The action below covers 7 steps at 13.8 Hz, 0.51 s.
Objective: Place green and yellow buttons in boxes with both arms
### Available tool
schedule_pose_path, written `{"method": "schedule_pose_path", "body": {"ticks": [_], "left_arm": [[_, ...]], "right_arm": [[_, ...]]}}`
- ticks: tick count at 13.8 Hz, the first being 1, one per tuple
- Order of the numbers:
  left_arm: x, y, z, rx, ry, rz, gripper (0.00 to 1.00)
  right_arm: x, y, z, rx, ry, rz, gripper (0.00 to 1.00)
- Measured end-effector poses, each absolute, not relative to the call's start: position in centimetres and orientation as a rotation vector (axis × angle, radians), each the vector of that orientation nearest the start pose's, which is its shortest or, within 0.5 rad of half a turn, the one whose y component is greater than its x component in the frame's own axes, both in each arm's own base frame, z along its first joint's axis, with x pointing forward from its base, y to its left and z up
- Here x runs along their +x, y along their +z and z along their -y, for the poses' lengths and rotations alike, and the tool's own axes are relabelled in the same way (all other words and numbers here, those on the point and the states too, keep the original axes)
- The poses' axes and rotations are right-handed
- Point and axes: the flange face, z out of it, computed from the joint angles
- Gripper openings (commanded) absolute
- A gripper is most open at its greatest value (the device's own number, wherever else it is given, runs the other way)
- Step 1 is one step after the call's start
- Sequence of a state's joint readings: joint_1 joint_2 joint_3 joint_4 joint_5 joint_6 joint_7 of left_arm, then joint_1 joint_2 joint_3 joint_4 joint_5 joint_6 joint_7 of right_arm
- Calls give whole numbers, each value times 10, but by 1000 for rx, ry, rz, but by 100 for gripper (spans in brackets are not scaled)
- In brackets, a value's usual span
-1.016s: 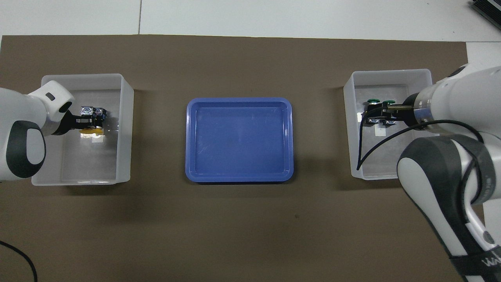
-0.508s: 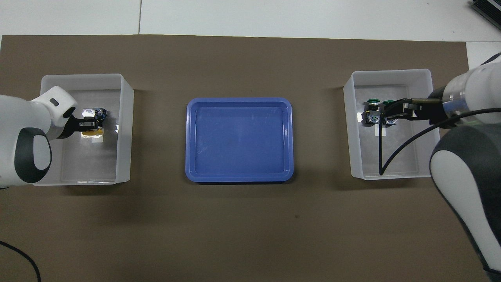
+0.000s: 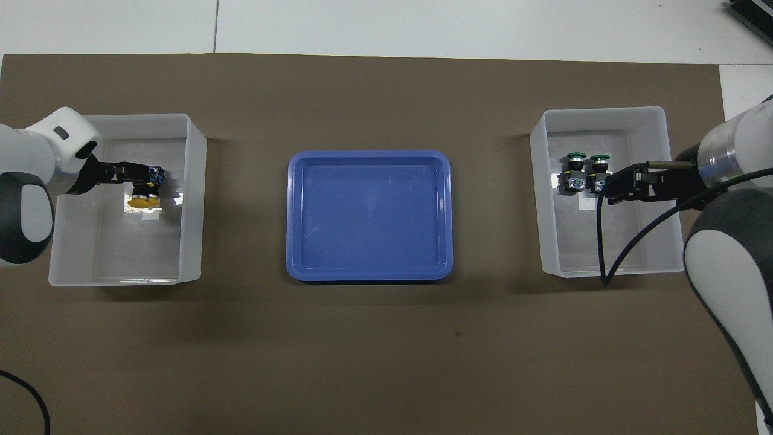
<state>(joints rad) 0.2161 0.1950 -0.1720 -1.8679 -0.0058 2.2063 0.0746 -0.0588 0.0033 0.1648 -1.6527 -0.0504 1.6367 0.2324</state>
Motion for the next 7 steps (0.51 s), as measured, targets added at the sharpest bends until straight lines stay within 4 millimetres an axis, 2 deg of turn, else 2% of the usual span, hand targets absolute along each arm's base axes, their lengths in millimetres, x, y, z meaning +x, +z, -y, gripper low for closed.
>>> {"method": "schedule_pose_path", "body": {"ticks": [3, 7], "left_arm": [[630, 483, -33, -3166, -194, -42, 100], [628, 527, -24, -3139, -103, -92, 100]], "right_arm": [[557, 590, -54, -3188, 17, -196, 100], [557, 592, -54, -3180, 11, -198, 100]]}}
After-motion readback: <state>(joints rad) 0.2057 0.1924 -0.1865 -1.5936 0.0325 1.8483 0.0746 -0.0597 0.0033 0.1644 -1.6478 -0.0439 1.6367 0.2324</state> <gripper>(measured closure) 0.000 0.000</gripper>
